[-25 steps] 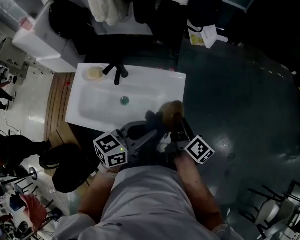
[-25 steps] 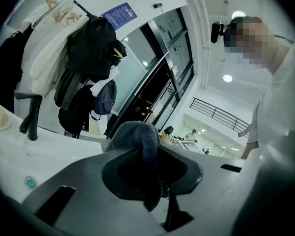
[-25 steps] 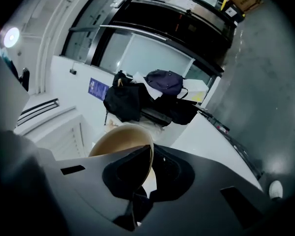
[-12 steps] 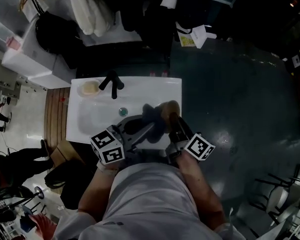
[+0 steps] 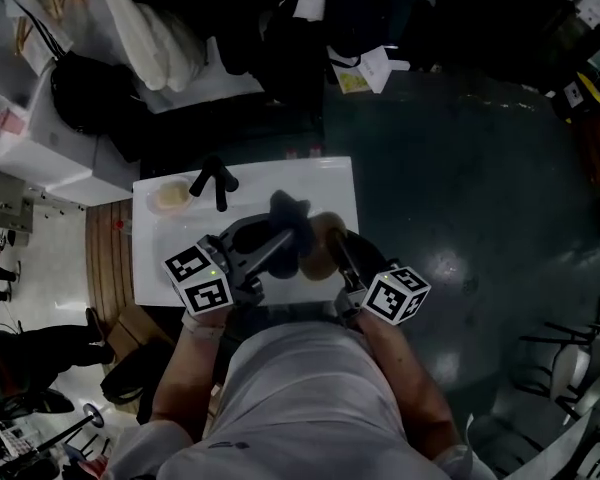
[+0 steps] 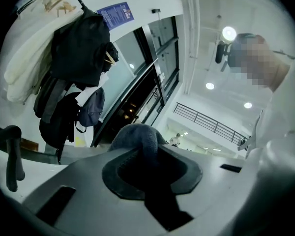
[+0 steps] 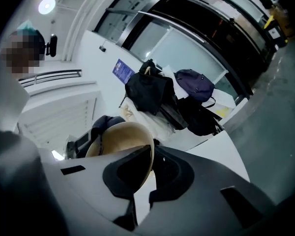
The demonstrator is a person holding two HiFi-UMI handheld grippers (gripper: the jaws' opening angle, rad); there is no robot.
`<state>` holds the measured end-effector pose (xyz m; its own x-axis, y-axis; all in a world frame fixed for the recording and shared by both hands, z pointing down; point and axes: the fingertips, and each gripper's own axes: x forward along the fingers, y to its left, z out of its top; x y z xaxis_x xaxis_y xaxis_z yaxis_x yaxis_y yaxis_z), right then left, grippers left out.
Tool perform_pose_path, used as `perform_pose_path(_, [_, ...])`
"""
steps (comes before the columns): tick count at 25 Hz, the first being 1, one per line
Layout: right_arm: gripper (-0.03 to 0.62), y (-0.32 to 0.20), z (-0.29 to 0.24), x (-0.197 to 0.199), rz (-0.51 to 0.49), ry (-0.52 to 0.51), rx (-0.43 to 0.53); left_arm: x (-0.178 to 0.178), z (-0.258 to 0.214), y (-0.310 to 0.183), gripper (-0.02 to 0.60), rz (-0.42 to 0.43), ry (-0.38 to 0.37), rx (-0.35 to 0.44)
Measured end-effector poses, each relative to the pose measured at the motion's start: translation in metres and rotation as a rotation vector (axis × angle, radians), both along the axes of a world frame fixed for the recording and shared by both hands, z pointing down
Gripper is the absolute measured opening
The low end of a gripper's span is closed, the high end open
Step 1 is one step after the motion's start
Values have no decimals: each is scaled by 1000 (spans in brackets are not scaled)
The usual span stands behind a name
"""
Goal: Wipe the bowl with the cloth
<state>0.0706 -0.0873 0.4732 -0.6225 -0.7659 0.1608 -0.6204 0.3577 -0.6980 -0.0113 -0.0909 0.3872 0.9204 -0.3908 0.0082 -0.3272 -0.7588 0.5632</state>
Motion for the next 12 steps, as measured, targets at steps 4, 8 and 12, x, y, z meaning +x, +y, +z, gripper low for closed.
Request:
perform_pose_path(4, [30, 10, -7, -12, -90, 78, 64, 2, 1, -4, 73, 54, 19, -24])
perform_pose_path(8, [31, 22, -14, -29, -204, 171, 138, 5, 4, -2, 72, 139, 4, -48])
perform_pose_path(12, [31, 33, -21, -51, -305, 207, 189, 9, 6, 1, 72, 203, -11, -60])
